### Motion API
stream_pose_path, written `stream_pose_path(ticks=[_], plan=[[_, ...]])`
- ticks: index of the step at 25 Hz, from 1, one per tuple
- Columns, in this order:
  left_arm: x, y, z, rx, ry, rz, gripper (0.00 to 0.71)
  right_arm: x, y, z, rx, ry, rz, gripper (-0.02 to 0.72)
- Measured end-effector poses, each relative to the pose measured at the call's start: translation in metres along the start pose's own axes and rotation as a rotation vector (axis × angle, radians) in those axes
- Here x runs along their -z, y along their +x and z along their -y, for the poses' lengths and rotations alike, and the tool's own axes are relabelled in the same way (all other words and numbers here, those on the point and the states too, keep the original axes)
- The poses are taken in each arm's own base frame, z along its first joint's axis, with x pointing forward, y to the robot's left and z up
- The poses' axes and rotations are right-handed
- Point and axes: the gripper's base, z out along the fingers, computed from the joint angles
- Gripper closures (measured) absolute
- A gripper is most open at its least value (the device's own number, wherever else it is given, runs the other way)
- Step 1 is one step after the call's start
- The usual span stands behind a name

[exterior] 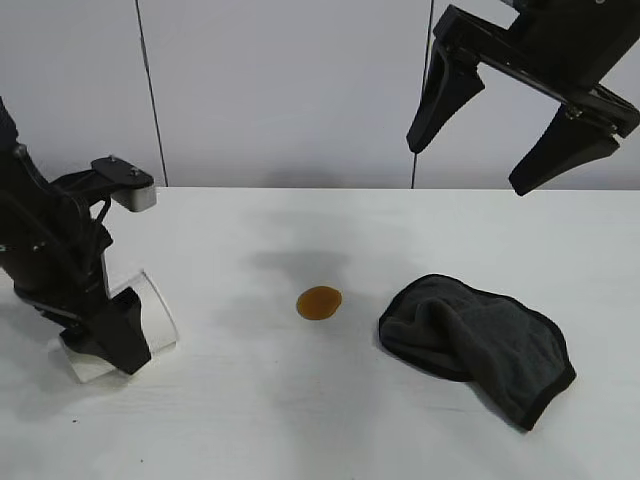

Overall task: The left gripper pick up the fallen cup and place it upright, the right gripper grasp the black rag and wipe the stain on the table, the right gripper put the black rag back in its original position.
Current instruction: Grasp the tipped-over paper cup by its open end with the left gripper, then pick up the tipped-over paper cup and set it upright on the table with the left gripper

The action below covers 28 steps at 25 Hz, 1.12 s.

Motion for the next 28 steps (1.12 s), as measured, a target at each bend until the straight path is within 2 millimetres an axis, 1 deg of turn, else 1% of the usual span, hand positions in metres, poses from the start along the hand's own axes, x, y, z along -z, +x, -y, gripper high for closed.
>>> stream_pose_path(ticks=[1, 5, 7, 11, 17, 20, 24, 26, 28], plan=[[0.0, 0.0, 0.001, -0.007, 0.001, 0.001, 0.122, 0.0, 0.0, 0.0, 0.0, 0.0, 0.0, 0.009], [0.0, -0.002, 0.002, -0.05, 0.002, 0.005, 0.279, 0.0, 0.0, 0.0, 0.0, 0.0, 0.0, 0.009], [0.0, -0.002, 0.002, -0.053, 0.002, 0.006, 0.315, 0.0, 0.0, 0.0, 0.0, 0.0, 0.0, 0.009], [0.0, -0.002, 0.003, -0.052, 0.003, 0.007, 0.326, 0.0, 0.0, 0.0, 0.001, 0.0, 0.0, 0.009], [0.0, -0.005, 0.004, -0.034, 0.022, 0.039, 0.313, 0.0, 0.0, 0.0, 0.001, 0.0, 0.0, 0.009], [0.005, -0.012, 0.006, -0.05, 0.03, 0.113, 0.312, 0.0, 0.0, 0.0, 0.001, 0.0, 0.0, 0.009], [0.019, -0.025, 0.007, -0.052, 0.033, 0.251, 0.312, 0.0, 0.0, 0.0, 0.001, 0.001, 0.001, 0.009], [0.021, -0.026, 0.004, -0.023, 0.038, 0.306, 0.312, 0.0, 0.0, 0.0, 0.001, 0.001, 0.001, 0.009], [0.022, -0.023, -0.002, 0.041, 0.046, 0.367, 0.312, 0.0, 0.0, 0.0, 0.001, 0.001, 0.001, 0.009]])
